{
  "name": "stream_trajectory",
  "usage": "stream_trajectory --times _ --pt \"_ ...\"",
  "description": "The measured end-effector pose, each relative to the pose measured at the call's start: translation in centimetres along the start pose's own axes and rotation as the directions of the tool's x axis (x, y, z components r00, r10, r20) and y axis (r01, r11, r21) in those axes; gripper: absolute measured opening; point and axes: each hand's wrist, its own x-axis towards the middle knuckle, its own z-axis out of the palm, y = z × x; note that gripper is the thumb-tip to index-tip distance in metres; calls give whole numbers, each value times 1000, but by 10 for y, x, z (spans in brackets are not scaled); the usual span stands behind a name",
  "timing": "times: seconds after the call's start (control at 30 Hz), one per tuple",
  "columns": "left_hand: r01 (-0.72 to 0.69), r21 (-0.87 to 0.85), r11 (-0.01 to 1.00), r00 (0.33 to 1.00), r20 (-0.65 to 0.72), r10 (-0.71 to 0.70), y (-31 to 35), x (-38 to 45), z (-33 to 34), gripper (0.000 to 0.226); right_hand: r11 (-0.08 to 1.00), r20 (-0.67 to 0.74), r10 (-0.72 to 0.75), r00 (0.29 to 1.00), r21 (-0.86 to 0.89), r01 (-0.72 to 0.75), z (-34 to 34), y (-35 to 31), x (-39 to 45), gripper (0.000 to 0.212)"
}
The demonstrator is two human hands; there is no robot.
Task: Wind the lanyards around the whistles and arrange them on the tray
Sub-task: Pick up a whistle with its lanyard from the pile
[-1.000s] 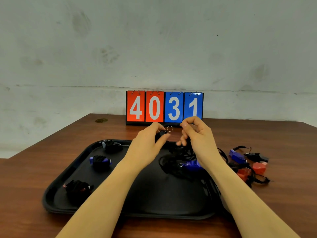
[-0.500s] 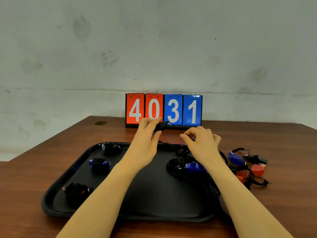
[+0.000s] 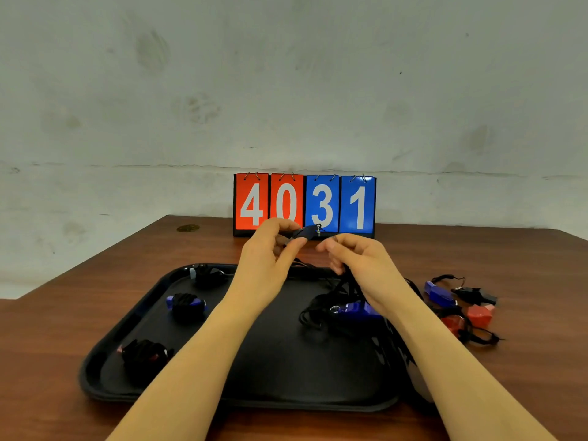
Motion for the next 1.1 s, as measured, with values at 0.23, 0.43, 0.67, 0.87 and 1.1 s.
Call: stream_trajectory --times 0.23,0.43,0.67,0.87,1.1 --pt "22 -8 1000 998 56 -22 0 2 0 36 944 -162 99 982 328 -41 0 -3 3 26" --pt "97 -29 995 995 -34 -98 1 1 -2 25 926 -240 161 957 372 -62 -4 -3 4 23" --pt "203 -180 962 979 7 -205 5 4 -6 13 979 -417 113 902 201 -30 -8 0 5 8" --pt "359 -487 797 933 198 -299 4 3 -9 14 978 -380 117 918 206 -40 -8 1 6 6" --pt "466 -671 577 882 300 -363 8 3 -6 12 983 -302 114 946 175 -62 1 5 6 7"
